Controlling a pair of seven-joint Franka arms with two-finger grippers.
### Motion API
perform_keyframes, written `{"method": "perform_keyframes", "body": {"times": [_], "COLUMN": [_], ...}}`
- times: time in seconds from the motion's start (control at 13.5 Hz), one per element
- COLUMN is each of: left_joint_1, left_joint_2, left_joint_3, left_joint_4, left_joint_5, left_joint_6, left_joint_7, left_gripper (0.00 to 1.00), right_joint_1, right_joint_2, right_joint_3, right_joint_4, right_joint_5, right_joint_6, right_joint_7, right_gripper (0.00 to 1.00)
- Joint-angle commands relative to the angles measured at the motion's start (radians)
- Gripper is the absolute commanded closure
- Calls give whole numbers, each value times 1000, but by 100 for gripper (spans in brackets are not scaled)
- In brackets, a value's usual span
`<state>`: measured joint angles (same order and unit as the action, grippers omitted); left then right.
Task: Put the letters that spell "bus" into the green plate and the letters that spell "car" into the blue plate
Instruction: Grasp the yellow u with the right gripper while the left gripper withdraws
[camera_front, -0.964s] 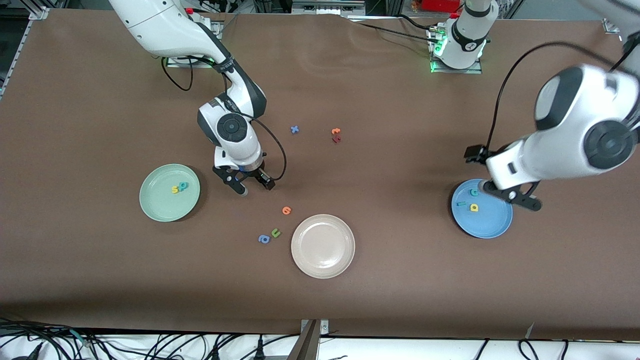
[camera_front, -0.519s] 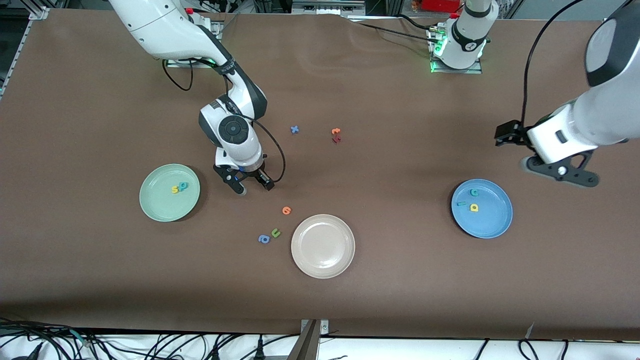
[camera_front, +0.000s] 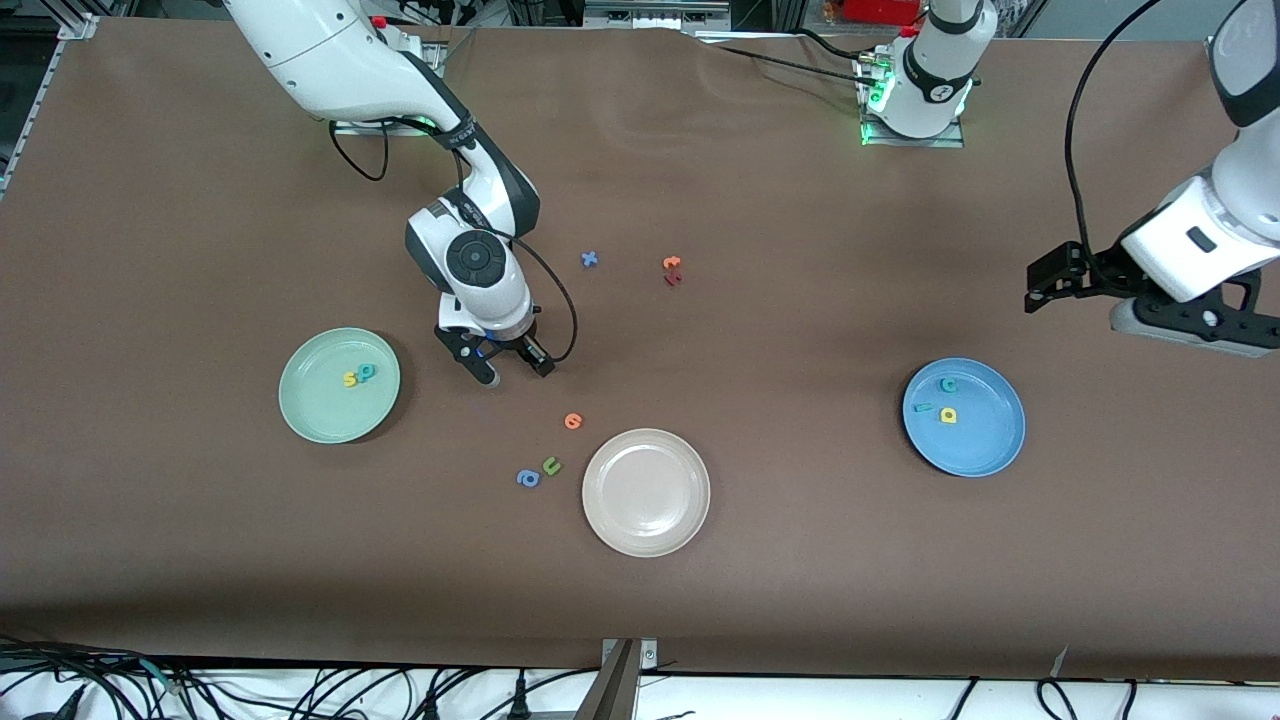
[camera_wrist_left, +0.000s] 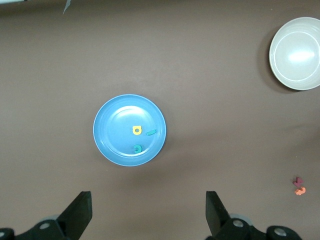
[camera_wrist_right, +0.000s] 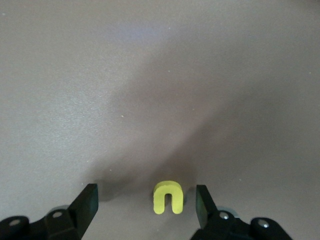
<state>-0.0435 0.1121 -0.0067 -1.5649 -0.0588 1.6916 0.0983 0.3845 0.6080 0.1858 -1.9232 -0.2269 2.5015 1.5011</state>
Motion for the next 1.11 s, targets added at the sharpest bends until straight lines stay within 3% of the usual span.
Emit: {"method": "perform_keyframes", "body": {"times": [0.0,0.15,0.67,1.04], "left_joint_1": [-39,-41,-27,2], "left_joint_2": [-64,-72,-77,-86], "left_joint_3": [47,47,31,-36], "left_joint_4": [-63,-66,-64,-64], "left_joint_5": [-15,63,79,125], "left_joint_6": [10,-7,-113,-116], "left_joint_7": [-5,-5,-3,4], "left_gripper": [0,0,0,0], "right_joint_1": [4,4,4,-30], "right_joint_2": [1,1,-1,-66], "right_joint_3": [3,3,3,3], "right_joint_4": [-5,-7,-7,-2], "right_joint_5": [12,11,9,12], "right_joint_6": [-7,-6,-6,-128], "right_joint_7": [14,7,-33,-238], "right_gripper": [21,40,94,98]}}
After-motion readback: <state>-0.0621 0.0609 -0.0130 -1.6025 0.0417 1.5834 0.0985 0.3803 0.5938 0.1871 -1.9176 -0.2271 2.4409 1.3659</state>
